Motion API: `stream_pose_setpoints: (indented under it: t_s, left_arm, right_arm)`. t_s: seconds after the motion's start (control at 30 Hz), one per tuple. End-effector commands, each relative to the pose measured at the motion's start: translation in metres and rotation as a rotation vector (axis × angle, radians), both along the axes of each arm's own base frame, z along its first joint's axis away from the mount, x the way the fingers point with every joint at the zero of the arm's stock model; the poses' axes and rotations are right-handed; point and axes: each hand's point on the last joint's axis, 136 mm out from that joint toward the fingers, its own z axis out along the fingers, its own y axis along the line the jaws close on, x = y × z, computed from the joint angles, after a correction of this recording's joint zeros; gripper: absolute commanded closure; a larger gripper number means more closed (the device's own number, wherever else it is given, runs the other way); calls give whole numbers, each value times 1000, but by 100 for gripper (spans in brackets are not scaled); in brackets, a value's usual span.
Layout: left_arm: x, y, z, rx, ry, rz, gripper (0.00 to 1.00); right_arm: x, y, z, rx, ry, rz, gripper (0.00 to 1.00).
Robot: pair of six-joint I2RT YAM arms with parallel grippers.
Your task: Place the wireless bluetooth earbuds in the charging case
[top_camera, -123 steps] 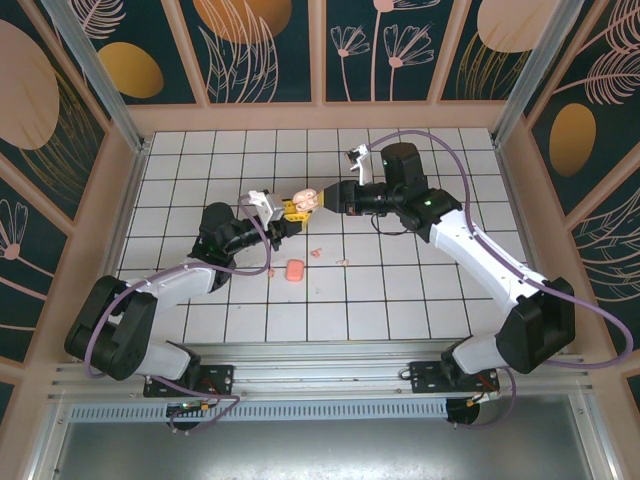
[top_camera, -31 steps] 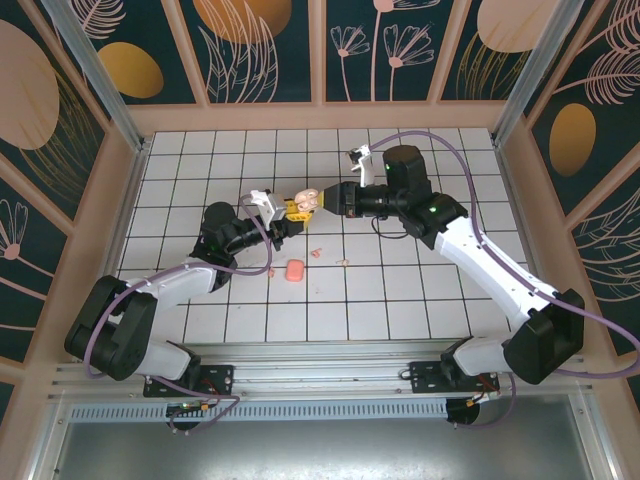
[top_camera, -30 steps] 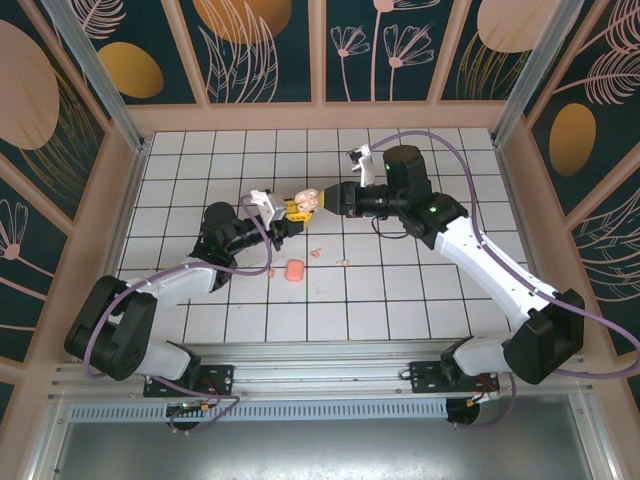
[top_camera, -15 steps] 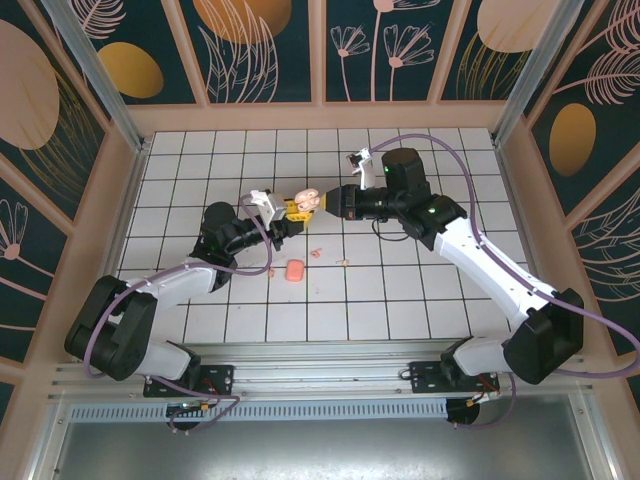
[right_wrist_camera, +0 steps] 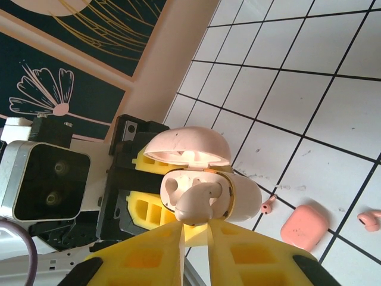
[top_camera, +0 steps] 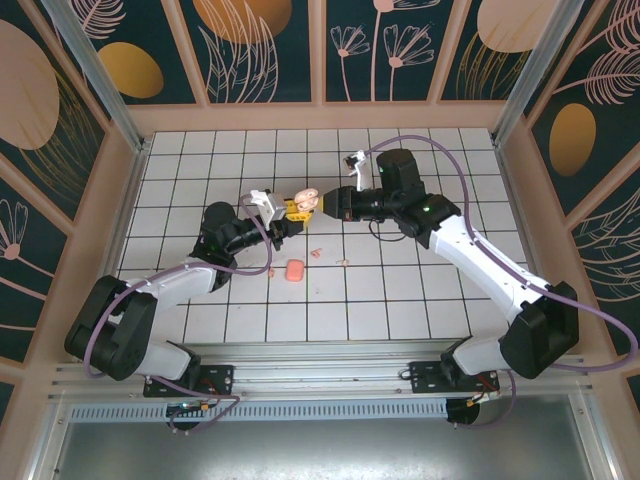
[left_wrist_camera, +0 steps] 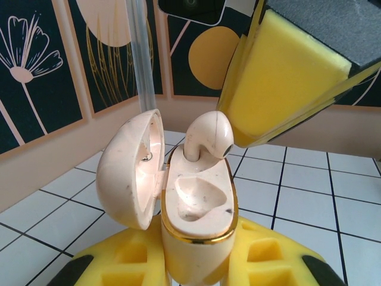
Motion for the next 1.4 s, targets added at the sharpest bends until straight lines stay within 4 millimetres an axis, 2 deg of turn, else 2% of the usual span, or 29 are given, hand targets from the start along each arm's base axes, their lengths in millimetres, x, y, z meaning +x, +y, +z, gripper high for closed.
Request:
stream_pose_setpoints:
  t_s: [0.0, 0.43, 0.67, 0.93, 1.1, 1.37]
  left_arm:
    - [-2, -5, 22, -26, -60, -29, 87]
    - [-2, -6, 21, -19, -61, -37, 87]
    - [-2, -6, 18, -16, -55, -31, 87]
    - [-4, -6, 19, -17, -54, -40, 87]
    - [-6, -6, 18, -16, -52, -46, 87]
    - [-8, -7, 17, -5, -52, -59, 87]
  right_arm:
    - [5, 7, 8, 7, -40, 5, 82]
    - [12, 6, 9, -11, -43, -40, 81]
    - [5, 0, 13, -15, -61, -37, 67]
    - [5, -14, 26, -11, -92, -69, 63]
    - [9, -10, 21, -25, -74, -61, 65]
    - [15, -4, 0, -96, -40, -64, 65]
